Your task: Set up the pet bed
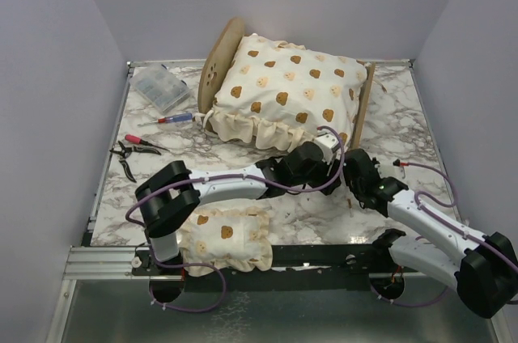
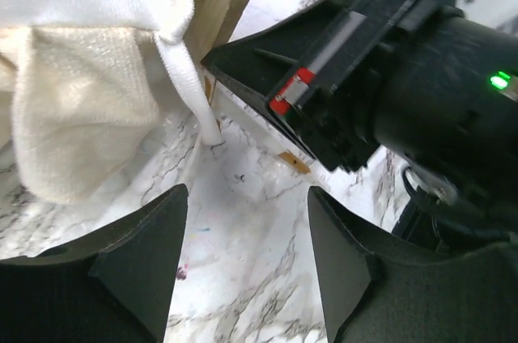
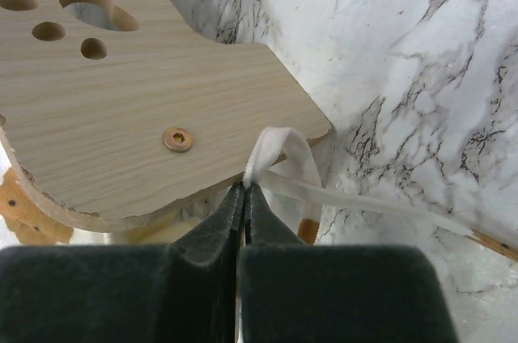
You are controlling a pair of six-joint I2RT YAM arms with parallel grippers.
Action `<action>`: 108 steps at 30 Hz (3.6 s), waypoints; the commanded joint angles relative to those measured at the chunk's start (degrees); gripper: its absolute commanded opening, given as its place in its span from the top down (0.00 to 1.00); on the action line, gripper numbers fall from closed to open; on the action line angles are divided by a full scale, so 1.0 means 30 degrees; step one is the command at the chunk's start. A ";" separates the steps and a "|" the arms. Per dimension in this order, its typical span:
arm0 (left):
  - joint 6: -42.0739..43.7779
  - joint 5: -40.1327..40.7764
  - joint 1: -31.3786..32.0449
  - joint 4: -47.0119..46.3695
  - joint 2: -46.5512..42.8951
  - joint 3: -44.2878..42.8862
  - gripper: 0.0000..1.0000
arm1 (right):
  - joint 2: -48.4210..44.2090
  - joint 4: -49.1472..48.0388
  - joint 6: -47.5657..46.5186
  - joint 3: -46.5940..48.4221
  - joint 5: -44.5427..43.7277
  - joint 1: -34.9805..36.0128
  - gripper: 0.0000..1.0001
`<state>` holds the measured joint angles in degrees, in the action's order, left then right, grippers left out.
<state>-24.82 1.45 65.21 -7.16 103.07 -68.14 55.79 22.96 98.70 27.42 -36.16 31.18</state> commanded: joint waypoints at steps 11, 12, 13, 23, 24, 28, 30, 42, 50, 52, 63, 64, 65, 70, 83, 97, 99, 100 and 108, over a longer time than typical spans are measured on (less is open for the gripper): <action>0.5342 -0.4244 -0.1683 -0.0609 -0.1092 0.1465 0.42 | 0.0255 -0.0853 -0.0326 -0.0526 0.0648 0.0125 0.99; 0.5438 -0.4313 -0.1696 -0.0610 -0.0747 0.1212 0.42 | 0.0269 -0.0856 -0.0321 -0.0527 0.0722 0.0125 0.99; 0.5549 -0.4219 -0.1697 -0.0603 -0.0341 0.0971 0.42 | 0.0270 -0.0857 -0.0320 -0.0501 0.0790 0.0106 0.99; 0.6165 -0.3650 -0.1884 -0.0606 0.2002 -0.0578 0.47 | 0.0051 -0.0937 -0.0707 -0.0523 0.1151 0.0124 0.99; 0.6252 -0.3557 -0.1926 -0.0610 0.2170 -0.0666 0.48 | 0.0027 -0.0944 -0.0727 -0.0526 0.1199 0.0124 0.99; 0.6451 -0.3485 -0.1959 -0.0599 0.2752 -0.1061 0.55 | 0.0008 -0.1136 -0.0912 -0.0663 0.1417 0.0113 0.99; 0.6322 -0.3721 -0.1961 -0.0602 0.2941 -0.1244 0.66 | -0.0022 -0.1326 -0.1082 -0.0725 0.1550 0.0102 0.99; 0.4558 -0.2565 -0.1961 -0.1161 0.1744 -0.0114 1.00 | -0.1436 0.1580 -0.3504 -0.0136 0.0912 0.0109 0.57; 0.3835 -0.2392 -0.1961 -0.1100 0.1797 -0.0356 1.00 | -0.0569 0.4190 -0.6684 0.0674 0.1430 0.0122 0.41; 0.3773 -0.2405 -0.1954 -0.1100 0.1797 -0.0427 1.00 | 0.0104 0.3737 -0.7348 0.0570 0.1749 0.0107 0.36; 0.3561 -0.2416 -0.1964 -0.1161 0.1705 -0.0453 1.00 | 0.3538 -0.0150 -0.9830 -0.0232 0.2075 0.0119 0.33; 0.3520 -0.2418 -0.1958 -0.1159 0.1668 -0.0460 1.00 | 0.3839 -0.0347 -1.0001 -0.0146 0.2252 0.0120 0.34; 0.3489 -0.2378 -0.1961 -0.1159 0.1612 -0.0475 1.00 | 0.4177 -0.0387 -1.0045 0.0015 0.2395 0.0124 0.38; 0.2905 -0.1471 -0.2110 -0.0602 0.0678 -0.0688 1.00 | 0.4504 0.1575 -0.9347 0.0658 0.3420 0.0121 0.67; 0.4862 0.3045 -0.2274 0.3835 -0.1959 -0.5429 1.00 | -0.0304 0.4030 -0.6990 -0.1087 0.3120 0.0086 0.99; 0.6153 0.5968 -0.3649 0.5607 0.1317 -1.2908 1.00 | -0.0275 0.2057 -0.6824 -0.1639 0.2263 -0.0406 0.99; 0.6010 0.6393 -0.3793 0.5643 0.1761 -1.3631 1.00 | -0.0285 0.1749 -0.6908 -0.1585 0.2445 -0.0919 0.99; 0.5826 0.6498 -0.3941 0.5664 0.1957 -1.3972 1.00 | -0.0264 0.1556 -0.7040 -0.1556 0.2595 -0.1163 0.99; 0.5448 0.5600 -0.4065 0.5842 0.2388 -1.5555 1.00 | 0.1142 0.0308 -0.7833 -0.1628 0.4529 -0.3745 0.99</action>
<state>-8.47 16.69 53.98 15.05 111.90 -111.09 57.43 23.00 77.97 23.88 -25.85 23.35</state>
